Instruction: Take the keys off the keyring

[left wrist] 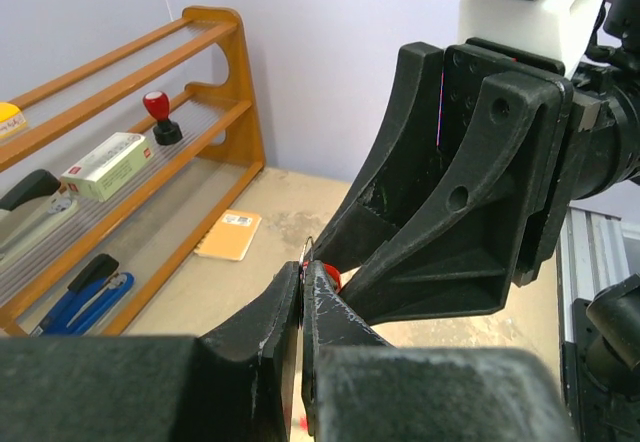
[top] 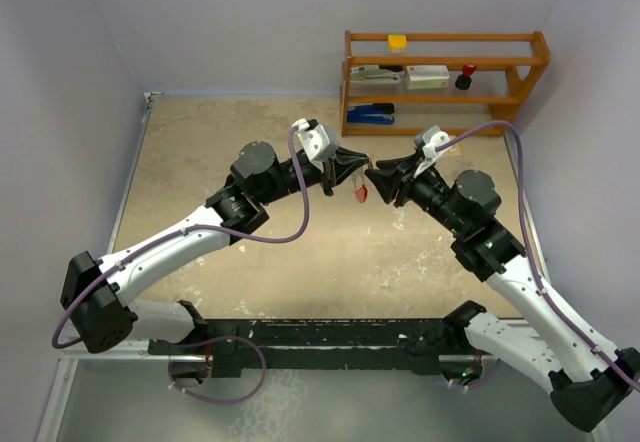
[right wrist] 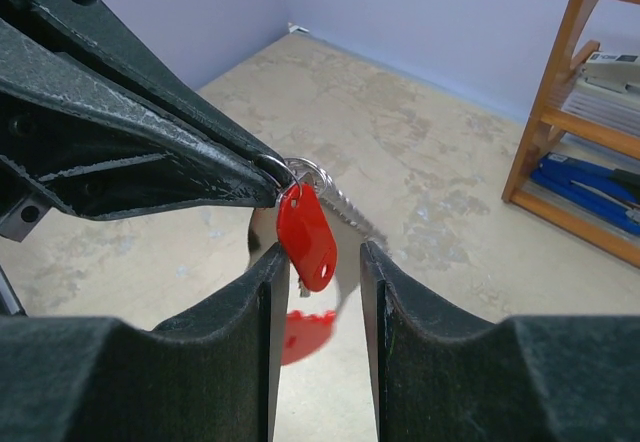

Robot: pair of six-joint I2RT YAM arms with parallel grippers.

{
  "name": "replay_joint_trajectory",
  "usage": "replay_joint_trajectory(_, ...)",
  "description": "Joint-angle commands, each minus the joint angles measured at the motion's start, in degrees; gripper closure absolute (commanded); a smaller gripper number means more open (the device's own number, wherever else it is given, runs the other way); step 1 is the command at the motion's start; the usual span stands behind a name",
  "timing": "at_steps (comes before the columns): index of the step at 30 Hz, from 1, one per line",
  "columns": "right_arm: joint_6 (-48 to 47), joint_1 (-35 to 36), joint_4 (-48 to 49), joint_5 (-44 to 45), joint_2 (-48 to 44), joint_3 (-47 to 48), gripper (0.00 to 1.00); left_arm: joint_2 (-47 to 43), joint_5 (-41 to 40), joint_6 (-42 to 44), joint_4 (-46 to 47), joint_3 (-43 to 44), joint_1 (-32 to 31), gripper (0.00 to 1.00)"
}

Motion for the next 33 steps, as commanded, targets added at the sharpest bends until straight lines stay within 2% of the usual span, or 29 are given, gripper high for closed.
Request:
replay_joint_trajectory(1, -1.2, -0.1, 4.5, 0.1, -0.4, 2.7, 0.63, -1.2, 0.6, -1.7, 5.5, 0.4, 0.3, 1.0)
replay_joint_trajectory(14, -1.6, -0.1, 5.0, 0.6, 1.6, 4.7, 0.68, -0.5, 0.5, -2.1, 6.0, 0.3, 0.3, 1.0)
replay_joint_trajectory(29, -2.8, -0.1, 3.4, 1.5, 1.5, 6.5, 0.7, 0.4, 0.9, -2.5, 6.3, 0.7, 0.2, 1.0)
replay_joint_trajectory(31, -2.9, -0.1, 3.4, 1.4, 1.7, 6.5, 0.77, 0.3, 1.2, -2.6, 6.4, 0.8, 0.2, 1.0)
replay_joint_trajectory(33, -3.1, -0.1, 3.4, 1.2, 2.0, 6.5, 0.88, 0.4, 1.1, -2.6, 6.4, 0.9, 0.2, 1.0)
